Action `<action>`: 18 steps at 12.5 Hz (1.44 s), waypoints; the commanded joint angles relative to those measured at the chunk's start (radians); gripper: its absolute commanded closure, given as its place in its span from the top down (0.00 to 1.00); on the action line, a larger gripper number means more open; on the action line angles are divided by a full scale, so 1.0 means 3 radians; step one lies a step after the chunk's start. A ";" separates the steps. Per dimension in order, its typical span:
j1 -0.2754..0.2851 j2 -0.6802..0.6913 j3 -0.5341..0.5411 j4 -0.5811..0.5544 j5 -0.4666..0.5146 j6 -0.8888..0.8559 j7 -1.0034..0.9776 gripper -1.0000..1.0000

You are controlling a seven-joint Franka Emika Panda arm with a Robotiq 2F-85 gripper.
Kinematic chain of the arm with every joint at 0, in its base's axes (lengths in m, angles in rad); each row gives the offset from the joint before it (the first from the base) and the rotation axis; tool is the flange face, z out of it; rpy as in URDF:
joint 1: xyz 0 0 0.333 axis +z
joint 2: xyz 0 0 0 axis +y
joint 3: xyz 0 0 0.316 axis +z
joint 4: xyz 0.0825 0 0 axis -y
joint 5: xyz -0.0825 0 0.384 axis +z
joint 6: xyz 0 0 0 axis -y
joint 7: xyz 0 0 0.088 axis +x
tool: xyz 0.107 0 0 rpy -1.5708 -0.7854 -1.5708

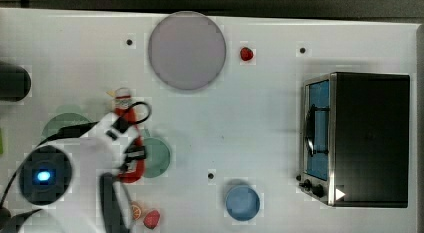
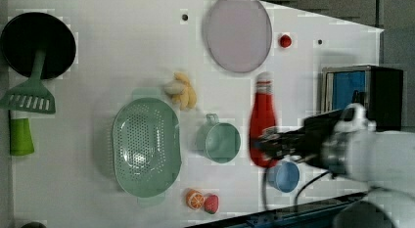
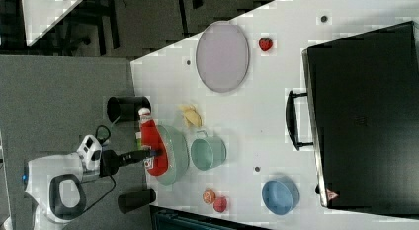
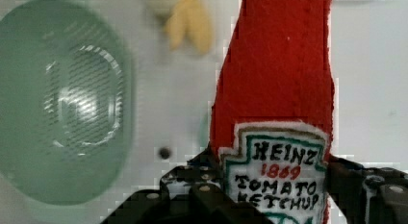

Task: Pick Ketchup from the table and place it in strainer.

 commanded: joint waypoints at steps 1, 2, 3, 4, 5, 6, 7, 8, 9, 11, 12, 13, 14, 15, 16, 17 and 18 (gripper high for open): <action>0.0051 0.0196 0.0248 0.0072 0.0004 0.0361 0.0908 0.62; 0.0054 0.0316 0.0347 0.0071 0.0004 0.0539 0.1041 0.62; 0.0055 0.0445 0.0432 0.0072 0.0004 0.0678 0.1186 0.62; 0.0057 0.0582 0.0504 0.0076 0.0004 0.0807 0.1327 0.62; 0.0063 0.0727 0.0571 0.0081 0.0004 0.0947 0.1431 0.62; 0.0073 0.0874 0.0630 0.0083 0.0004 0.1112 0.1505 0.62; 0.0084 0.1025 0.0676 0.0084 0.0004 0.1293 0.1586 0.62; 0.0098 0.1175 0.0711 0.0084 0.0004 0.1465 0.1680 0.62; 0.0120 0.1312 0.0728 0.0084 -0.0002 0.1600 0.1740 0.62; 0.0161 0.1526 0.0726 0.0086 -0.0004 0.1708 0.1753 0.65; 0.0166 0.1601 0.0725 0.0092 -0.0004 0.1726 0.1753 0.74; 0.0166 0.1648 0.0722 0.0097 -0.0006 0.1737 0.1752 0.85; 0.0165 0.1669 0.0720 0.0102 -0.0006 0.1763 0.1753 0.97; 0.0159 0.1658 0.0717 0.0117 -0.0006 0.1782 0.1753 1.00; 0.0149 0.1628 0.0714 0.0139 -0.0006 0.1781 0.1761 1.00; 0.0115 0.1556 0.0706 0.0187 -0.0002 0.1773 0.1770 1.00; 0.0054 0.1457 0.0683 0.0232 0.0022 0.1764 0.1773 1.00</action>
